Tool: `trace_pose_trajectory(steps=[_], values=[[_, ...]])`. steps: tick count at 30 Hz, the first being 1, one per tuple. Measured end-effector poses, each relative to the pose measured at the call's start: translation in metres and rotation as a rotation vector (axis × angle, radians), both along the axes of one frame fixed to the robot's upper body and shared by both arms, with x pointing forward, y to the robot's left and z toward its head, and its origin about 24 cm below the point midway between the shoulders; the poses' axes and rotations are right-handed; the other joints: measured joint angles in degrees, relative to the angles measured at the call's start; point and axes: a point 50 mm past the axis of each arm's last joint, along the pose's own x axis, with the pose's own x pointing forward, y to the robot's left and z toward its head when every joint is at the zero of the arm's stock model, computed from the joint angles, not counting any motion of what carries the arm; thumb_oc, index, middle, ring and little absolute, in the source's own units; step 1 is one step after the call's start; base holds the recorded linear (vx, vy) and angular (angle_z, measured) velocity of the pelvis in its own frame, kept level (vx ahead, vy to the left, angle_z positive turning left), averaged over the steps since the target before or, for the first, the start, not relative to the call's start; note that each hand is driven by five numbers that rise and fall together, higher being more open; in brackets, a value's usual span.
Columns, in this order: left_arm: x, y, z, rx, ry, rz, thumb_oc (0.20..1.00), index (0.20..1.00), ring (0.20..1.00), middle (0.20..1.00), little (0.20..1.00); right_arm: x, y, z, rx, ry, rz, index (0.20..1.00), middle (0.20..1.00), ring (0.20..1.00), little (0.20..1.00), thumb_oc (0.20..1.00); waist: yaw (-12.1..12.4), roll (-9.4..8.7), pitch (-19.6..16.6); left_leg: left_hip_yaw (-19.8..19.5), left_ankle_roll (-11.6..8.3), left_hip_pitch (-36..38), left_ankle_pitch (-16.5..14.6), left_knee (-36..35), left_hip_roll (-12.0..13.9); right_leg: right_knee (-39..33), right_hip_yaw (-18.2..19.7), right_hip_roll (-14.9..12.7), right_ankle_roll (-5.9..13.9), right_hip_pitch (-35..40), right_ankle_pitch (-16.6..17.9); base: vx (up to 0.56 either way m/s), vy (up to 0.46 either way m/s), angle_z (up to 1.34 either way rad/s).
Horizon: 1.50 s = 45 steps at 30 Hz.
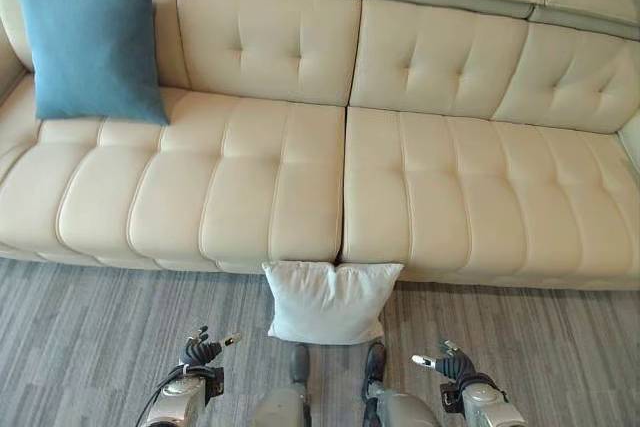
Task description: Pick up all the scattered cushions and arrange them neatly on the sofa.
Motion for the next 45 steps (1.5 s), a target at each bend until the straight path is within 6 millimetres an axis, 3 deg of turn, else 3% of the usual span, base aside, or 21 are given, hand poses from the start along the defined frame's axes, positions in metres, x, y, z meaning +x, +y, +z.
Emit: trace_pose_trajectory(steps=[2, 3, 5, 6, 7, 10, 11, 16, 19, 20, 22, 24, 25, 26, 28, 36, 38, 39, 40, 41, 45], values=[[0.003, 0.003, -0.001, 0.006, 0.006, 0.035, 1.000, 1.000, 1.000, 1.000, 1.000, 0.010, -0.002, 0.005, -0.024, -0.040, -0.018, 1.000, 1.000, 1.000, 1.000, 1.000, -0.5, -0.59, 0.9, -0.4, -0.61, -1.4, 0.4, 0.0, -0.1, 0.0, -0.1, 0.0, -0.96, -1.4, 3.5, -0.11, -0.016, 0.15], [0.009, 0.003, 0.000, 0.018, 0.006, 0.051, 1.000, 1.000, 1.000, 1.000, 1.000, 0.019, -0.004, 0.010, -0.045, -0.067, -0.028, 1.000, 1.000, 1.000, 1.000, 1.000, -0.7, 0.39, 1.7, -0.3, -1.04, -3.2, 0.7, 0.3, 0.4, 0.2, -0.3, 0.5, -1.22, -2.9, 4.3, -0.15, -0.013, 0.19], [0.032, 0.002, 0.008, 0.036, -0.028, 0.082, 1.000, 1.000, 1.000, 1.000, 1.000, 0.056, -0.010, 0.032, -0.087, -0.186, -0.048, 1.000, 1.000, 1.000, 1.000, 1.000, -1.8, 1.73, 4.7, -1.3, -1.08, -10.3, 0.7, 5.4, 1.1, 0.5, -1.5, 1.0, -2.26, -7.1, 5.2, -0.12, -0.001, 0.22], [0.039, 0.001, 0.011, 0.036, -0.046, 0.087, 1.000, 1.000, 1.000, 1.000, 1.000, 0.061, -0.012, 0.036, -0.094, -0.204, -0.055, 1.000, 1.000, 1.000, 1.000, 1.000, -2.0, 1.97, 5.3, -1.4, -1.09, -11.5, 0.6, 6.1, 1.3, 0.5, -1.6, 1.1, -2.69, -7.8, 5.5, -0.08, 0.008, 0.13], [0.060, -0.003, 0.023, 0.024, -0.125, 0.105, 1.000, 1.000, 1.000, 1.000, 1.000, 0.095, -0.013, 0.061, -0.092, -0.317, -0.080, 1.000, 1.000, 1.000, 1.000, 1.000, -1.9, 3.60, 9.5, -1.3, -1.43, -13.0, 0.8, 7.1, 2.0, 0.8, -2.1, 1.9, -4.19, -9.0, 6.8, -0.15, 0.032, 0.12], [0.100, -0.013, 0.045, 0.036, -0.201, 0.118, 1.000, 1.000, 1.000, 1.000, 1.000, 0.139, -0.014, 0.099, -0.090, -0.457, -0.155, 1.000, 1.000, 1.000, 1.000, 1.000, -2.2, 5.55, 11.5, -1.7, -2.06, -21.7, 0.0, 12.1, 3.4, 3.8, -3.4, 2.5, -5.09, -16.0, 6.0, -0.10, 0.048, 0.16], [0.129, -0.020, 0.067, 0.079, -0.263, 0.071, 1.000, 1.000, 1.000, 1.000, 1.000, 0.165, -0.023, 0.132, -0.120, -0.562, -0.195, 1.000, 1.000, 1.000, 1.000, 1.000, -2.4, 6.95, 13.8, -2.8, -2.07, -27.0, 0.1, 14.4, 3.5, 7.2, -4.1, 2.4, -5.75, -21.4, 5.6, -0.06, 0.087, 0.24], [0.193, -0.029, 0.149, 0.138, -0.535, -0.007, 1.000, 1.000, 1.000, 1.000, 1.000, 0.213, -0.035, 0.222, -0.167, -0.835, -0.245, 1.000, 1.000, 1.000, 1.000, 1.000, -2.6, 7.81, 20.3, -4.0, -1.88, -38.4, 1.4, 17.2, 2.8, 15.8, -4.3, 0.7, -6.63, -34.7, 3.3, 0.01, 0.063, 0.17], [0.210, -0.034, 0.178, 0.183, -0.616, -0.071, 1.000, 1.000, 1.000, 1.000, 1.000, 0.221, -0.032, 0.238, -0.167, -0.870, -0.230, 1.000, 1.000, 1.000, 1.000, 1.000, -2.9, 7.68, 20.2, -4.4, -1.96, -44.2, 1.3, 19.1, 2.1, 21.1, -4.0, -0.6, -6.80, -41.8, 1.0, 0.07, 0.030, 0.15], [0.220, -0.036, 0.200, 0.196, -0.677, -0.087, 1.000, 1.000, 1.000, 1.000, 1.000, 0.227, -0.026, 0.251, -0.156, -0.900, -0.210, 1.000, 1.000, 1.000, 1.000, 1.000, -2.8, 7.67, 20.2, -4.5, -1.87, -48.5, 1.4, 20.2, 1.8, 23.4, -3.9, -1.1, -6.96, -46.5, 0.4, 0.08, 0.007, 0.13], [0.233, -0.052, 0.224, 0.217, -0.728, -0.145, 1.000, 1.000, 1.000, 1.000, 1.000, 0.235, -0.011, 0.262, -0.169, -0.918, -0.156, 1.000, 1.000, 1.000, 1.000, 1.000, -3.0, 7.59, 20.3, -4.5, -1.83, -52.9, 1.3, 23.5, 1.7, 26.9, -2.8, -1.5, -7.17, -51.0, -0.3, 0.10, -0.004, 0.10], [0.245, -0.072, 0.250, 0.225, -0.793, -0.205, 1.000, 1.000, 1.000, 1.000, 1.000, 0.240, 0.004, 0.272, -0.167, -0.938, -0.110, 1.000, 1.000, 1.000, 1.000, 1.000, -3.2, 7.58, 20.3, -4.5, -1.50, -56.0, 0.7, 25.4, 1.5, 29.8, -2.5, -2.0, -7.21, -54.4, -1.4, 0.08, -0.006, 0.11], [0.255, -0.102, 0.282, 0.231, -0.883, -0.280, 1.000, 1.000, 1.000, 1.000, 1.000, 0.247, 0.028, 0.295, -0.135, -1.010, -0.049, 1.000, 1.000, 1.000, 1.000, 1.000, -3.4, 7.56, 20.2, -4.6, -1.50, -59.6, 0.7, 27.4, 1.4, 32.0, -2.1, -2.3, -7.34, -58.0, -1.8, 0.07, -0.008, 0.11], [0.258, -0.118, 0.302, 0.217, -0.950, -0.313, 1.000, 1.000, 1.000, 1.000, 1.000, 0.249, 0.040, 0.309, -0.111, -1.056, -0.018, 1.000, 1.000, 1.000, 1.000, 1.000, -3.6, 7.44, 20.3, -4.6, -1.43, -61.6, 0.6, 28.4, 1.3, 33.2, -1.7, -2.4, -7.34, -60.1, -2.1, 0.06, 0.001, 0.08], [0.257, -0.136, 0.322, 0.194, -1.029, -0.307, 1.000, 1.000, 1.000, 1.000, 1.000, 0.250, 0.064, 0.330, -0.044, -1.126, -0.002, 1.000, 1.000, 1.000, 1.000, 1.000, -4.7, 7.24, 20.3, -4.5, -1.38, -64.6, 0.3, 30.0, 1.2, 35.2, -1.1, -2.6, -7.49, -63.3, -2.5, 0.04, -0.019, 0.02], [0.236, -0.149, 0.312, 0.106, -1.136, -0.303, 1.000, 1.000, 1.000, 1.000, 1.000, 0.241, 0.064, 0.333, 0.065, -1.213, -0.040, 1.000, 1.000, 1.000, 1.000, 1.000, -4.9, 7.06, 20.2, -3.8, -1.53, -66.0, -0.1, 29.9, 0.9, 35.8, 0.8, -2.6, -6.98, -65.8, -3.2, 0.01, -0.003, -0.01], [0.220, -0.155, 0.301, 0.022, -1.173, -0.321, 1.000, 1.000, 1.000, 1.000, 1.000, 0.231, 0.063, 0.324, 0.241, -1.243, -0.097, 0.200, 0.200, 0.200, 0.200, 0.200, -4.9, 7.02, 20.2, -3.0, -1.40, -65.8, 0.4, 29.9, 0.7, 35.6, 1.8, -2.5, -6.72, -65.9, -2.7, -0.01, 0.008, -0.02], [0.217, -0.155, 0.299, 0.007, -1.177, -0.321, 0.925, 0.925, 0.925, 0.925, 0.925, 0.229, 0.060, 0.320, 0.261, -1.247, -0.114, 0.200, 0.200, 0.200, 0.200, 0.200, -4.9, 7.02, 20.2, -2.8, -1.29, -65.5, 0.5, 29.8, 0.7, 35.5, 2.1, -2.5, -6.25, -65.8, -2.3, -0.03, -0.010, -0.09], [0.216, -0.154, 0.294, -0.005, -1.169, -0.317, 0.517, 0.517, 0.517, 0.517, 0.517, 0.228, 0.058, 0.316, 0.280, -1.242, -0.128, 0.200, 0.200, 0.200, 0.200, 0.200, -5.1, 7.02, 20.2, -2.5, -0.89, -64.9, 0.7, 29.6, 0.5, 35.2, 2.6, -2.5, -5.68, -65.2, -1.5, -0.04, -0.014, -0.07], [0.215, -0.150, 0.289, -0.013, -1.157, -0.305, 0.200, 0.200, 0.200, 0.200, 0.200, 0.227, 0.058, 0.313, 0.300, -1.233, -0.135, 0.200, 0.200, 0.200, 0.200, 0.200, -5.4, 7.01, 20.2, -2.4, -0.88, -64.5, 0.7, 29.6, 0.5, 35.0, 2.7, -2.5, -5.98, -64.7, -1.0, -0.03, -0.019, -0.08], [0.209, -0.150, 0.262, -0.068, -1.086, -0.349, 0.200, 0.200, 0.200, 0.200, 0.200, 0.219, 0.049, 0.278, 0.327, -1.159, -0.163, 0.200, 0.200, 0.200, 0.200, 0.200, -6.5, 6.84, 20.1, -2.0, -0.79, -56.3, 1.0, 26.1, 0.7, 30.3, 2.8, -1.8, -5.21, -56.3, 0.3, -0.09, -0.020, -0.10]])
